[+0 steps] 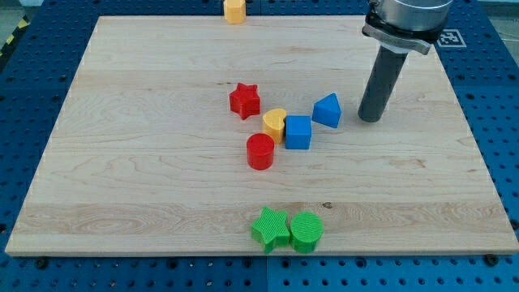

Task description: Move the blue triangle to the top of the blue cube

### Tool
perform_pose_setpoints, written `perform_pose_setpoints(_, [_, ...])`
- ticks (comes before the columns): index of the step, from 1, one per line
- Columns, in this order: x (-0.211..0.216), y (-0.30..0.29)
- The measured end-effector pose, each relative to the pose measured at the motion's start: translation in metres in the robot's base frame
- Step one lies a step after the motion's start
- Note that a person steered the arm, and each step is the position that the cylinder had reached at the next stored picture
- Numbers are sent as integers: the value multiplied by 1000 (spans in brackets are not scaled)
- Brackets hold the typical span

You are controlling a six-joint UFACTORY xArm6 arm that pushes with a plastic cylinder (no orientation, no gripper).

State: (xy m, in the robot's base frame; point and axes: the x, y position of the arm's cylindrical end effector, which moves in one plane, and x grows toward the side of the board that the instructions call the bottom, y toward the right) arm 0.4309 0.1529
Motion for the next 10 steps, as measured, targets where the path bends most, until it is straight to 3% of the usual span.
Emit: perform_pose_setpoints(10, [0, -83])
